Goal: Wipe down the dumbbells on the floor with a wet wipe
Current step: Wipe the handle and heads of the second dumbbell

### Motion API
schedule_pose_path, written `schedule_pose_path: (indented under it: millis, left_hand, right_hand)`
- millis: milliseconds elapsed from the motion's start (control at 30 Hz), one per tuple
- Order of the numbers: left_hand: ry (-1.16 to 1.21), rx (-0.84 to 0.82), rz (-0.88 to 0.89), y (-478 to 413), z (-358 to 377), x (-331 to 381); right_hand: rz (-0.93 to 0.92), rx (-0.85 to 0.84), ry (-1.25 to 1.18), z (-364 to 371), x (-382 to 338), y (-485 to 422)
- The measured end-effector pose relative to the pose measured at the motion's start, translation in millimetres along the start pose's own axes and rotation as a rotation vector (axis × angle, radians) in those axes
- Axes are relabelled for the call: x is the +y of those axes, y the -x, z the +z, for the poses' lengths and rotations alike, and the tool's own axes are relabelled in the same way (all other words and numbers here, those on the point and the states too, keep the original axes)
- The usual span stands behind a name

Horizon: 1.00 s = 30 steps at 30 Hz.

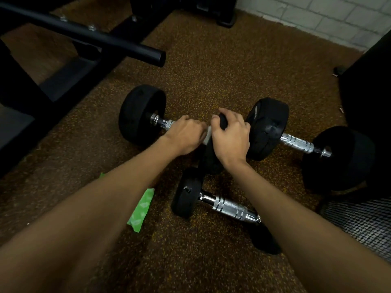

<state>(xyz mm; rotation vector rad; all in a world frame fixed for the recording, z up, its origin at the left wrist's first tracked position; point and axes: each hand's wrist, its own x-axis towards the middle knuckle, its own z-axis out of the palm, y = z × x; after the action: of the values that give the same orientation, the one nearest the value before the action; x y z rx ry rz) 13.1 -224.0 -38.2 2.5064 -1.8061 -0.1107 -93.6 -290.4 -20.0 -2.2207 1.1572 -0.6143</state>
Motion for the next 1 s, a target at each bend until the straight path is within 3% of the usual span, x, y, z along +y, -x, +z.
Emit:
schedule_pose_path:
  millis: [133, 267, 367, 633, 833, 900, 1000]
  left_hand:
    - [-0.043, -0.042, -0.099, -13, 5, 4]
    - [0.130, 0.264, 0.094, 7, 35, -7]
    - [0.177, 0.353, 0.227, 25, 44, -17]
    - [0.254, 0.275, 0.241, 16, 35, -27]
    - [0.195, 0.163, -0.033, -12, 14, -8]
    - [0.295, 0.147, -0.110, -15, 11, -7]
    - [0.514, 0.147, -0.007, -3, 10, -11]
  right_hand:
    - [0.026, -0.022, -0.002, -1, 0, -5]
    - [0.053, -0.037, -0.019, -2, -2, -11]
    - [0.060, -0.041, -0.022, -2, -1, -13]
    - [0.080, -0.049, -0.039, -1, 0, -17]
    - [0.090, -0.061, -0.051, 0, 1, -23]
    - [0.098, -0.065, -0.054, 0, 1, -25]
    - [0.102, -0.059, -0.055, 1, 2, -24]
